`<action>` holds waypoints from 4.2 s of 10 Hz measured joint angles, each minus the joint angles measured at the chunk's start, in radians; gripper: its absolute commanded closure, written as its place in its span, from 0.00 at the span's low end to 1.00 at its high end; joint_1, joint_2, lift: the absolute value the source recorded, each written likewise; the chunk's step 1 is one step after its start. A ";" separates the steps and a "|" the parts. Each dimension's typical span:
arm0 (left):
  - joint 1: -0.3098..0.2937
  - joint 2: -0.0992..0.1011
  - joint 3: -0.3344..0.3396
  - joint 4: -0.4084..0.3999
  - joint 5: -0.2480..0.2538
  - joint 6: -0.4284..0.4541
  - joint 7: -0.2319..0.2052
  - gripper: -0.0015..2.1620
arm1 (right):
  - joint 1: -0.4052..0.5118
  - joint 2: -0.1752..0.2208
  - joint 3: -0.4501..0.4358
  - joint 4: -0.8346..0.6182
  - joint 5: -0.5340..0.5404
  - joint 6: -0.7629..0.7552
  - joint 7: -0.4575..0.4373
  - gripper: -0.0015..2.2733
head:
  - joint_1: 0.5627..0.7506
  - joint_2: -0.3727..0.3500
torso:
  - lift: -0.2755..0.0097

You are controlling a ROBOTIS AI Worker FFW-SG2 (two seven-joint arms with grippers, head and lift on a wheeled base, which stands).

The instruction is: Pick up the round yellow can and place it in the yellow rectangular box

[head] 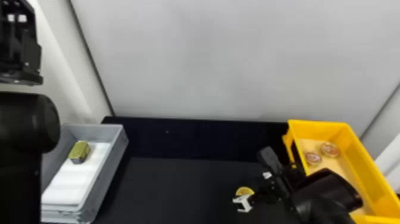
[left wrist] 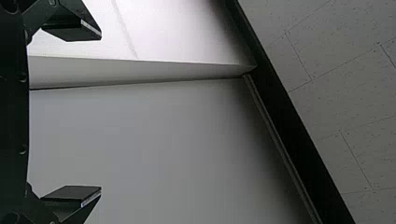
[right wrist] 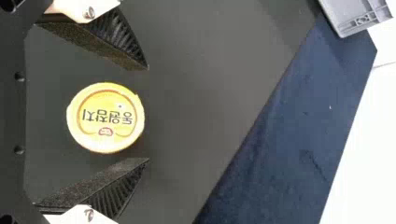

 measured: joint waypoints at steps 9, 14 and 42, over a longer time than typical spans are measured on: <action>0.006 0.002 0.001 -0.005 0.002 0.004 0.000 0.05 | 0.028 -0.010 -0.031 -0.018 0.036 0.007 0.028 0.04 | 0.53 0.59 | 0.93; 0.004 0.002 -0.002 -0.005 0.002 0.005 0.000 0.05 | 0.028 -0.008 -0.034 -0.001 0.040 0.001 0.026 0.05 | 0.53 0.59 | 0.93; -0.008 0.022 -0.009 -0.025 0.002 0.048 -0.005 0.05 | 0.090 -0.178 -0.550 -0.396 0.138 0.287 0.075 0.36 | 0.53 0.59 | 0.93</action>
